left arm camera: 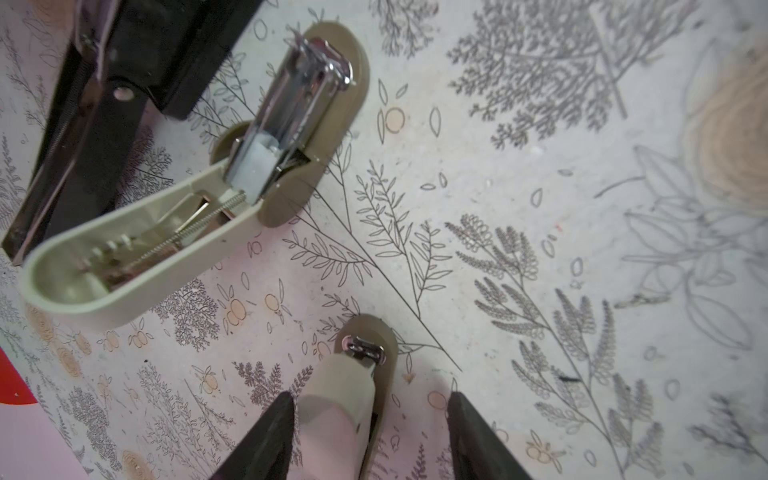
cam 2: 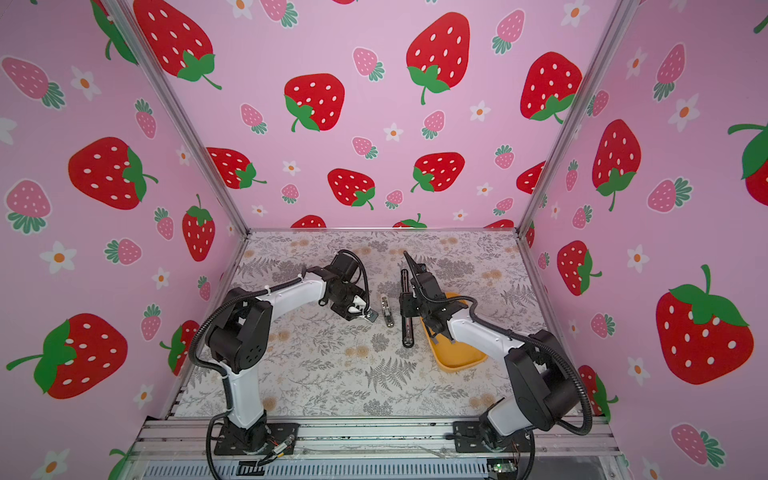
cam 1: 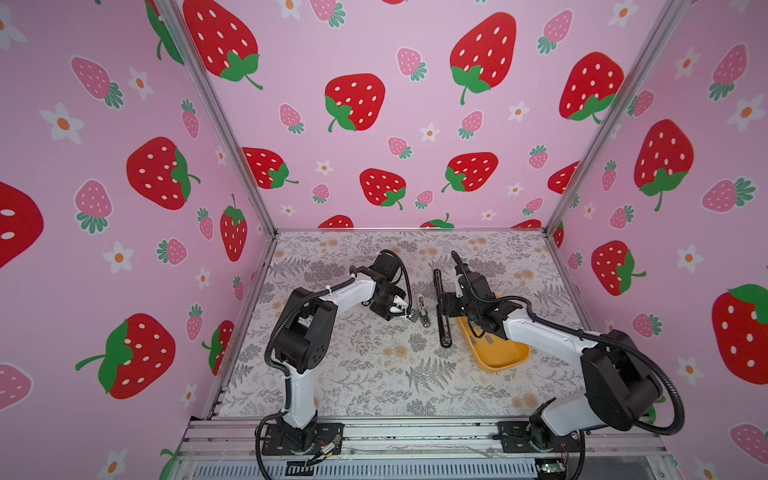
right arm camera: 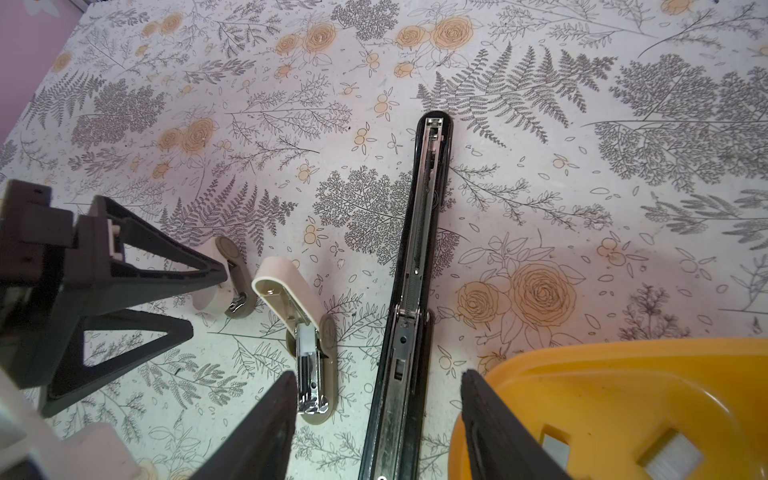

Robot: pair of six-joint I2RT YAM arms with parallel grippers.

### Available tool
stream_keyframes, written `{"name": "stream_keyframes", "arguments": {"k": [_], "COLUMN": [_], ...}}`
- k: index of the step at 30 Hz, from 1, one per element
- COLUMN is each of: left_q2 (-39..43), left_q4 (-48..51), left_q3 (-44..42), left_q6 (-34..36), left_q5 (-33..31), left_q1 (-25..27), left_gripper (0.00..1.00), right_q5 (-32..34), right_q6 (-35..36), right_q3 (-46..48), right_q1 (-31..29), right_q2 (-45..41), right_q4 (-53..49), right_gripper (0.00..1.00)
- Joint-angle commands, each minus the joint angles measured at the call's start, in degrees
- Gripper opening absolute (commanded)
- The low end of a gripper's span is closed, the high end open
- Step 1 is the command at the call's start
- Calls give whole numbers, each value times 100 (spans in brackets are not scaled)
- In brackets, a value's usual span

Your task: Load the staples into the stapler

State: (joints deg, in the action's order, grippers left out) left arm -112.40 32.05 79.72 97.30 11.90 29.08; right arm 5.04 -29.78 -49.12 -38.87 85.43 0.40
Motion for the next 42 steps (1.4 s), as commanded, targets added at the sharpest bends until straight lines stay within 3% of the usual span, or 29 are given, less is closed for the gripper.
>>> {"name": "stream_keyframes", "arguments": {"k": [1,7,12,18,27,33,38,42], "left_q2": [-162,-397,-552,-743,-795,-755,-749,-748], "left_q4": [734,777,996,907,956,996,1103,1206], "left_q3": [280,428,721,805,1110,1171,1257,1337], "left_q6": [12,1,8,156,273,306,277,213], "left_q5": [181,46,-36,-360,-131,-98,-84,-76], "left_q1": [79,159,186,161,80,80,89,97], "left_gripper": [56,55,39,40,46,44,34,15], "right_q5": [26,-12,92,292,410,297,303,198], "right_q6": [-44,-62,-63,-80,-53,-81,-106,-79], "right_q3": [34,43,82,348,412,429,454,554], "right_q1": [38,38,38,38,38,38,38,38], "right_q2": [-70,-56,-202,-659,-769,-791,-859,-1068], "right_q4": [55,67,71,279,348,381,368,479], "right_gripper": [65,65,65,69,71,71,71,72]}}
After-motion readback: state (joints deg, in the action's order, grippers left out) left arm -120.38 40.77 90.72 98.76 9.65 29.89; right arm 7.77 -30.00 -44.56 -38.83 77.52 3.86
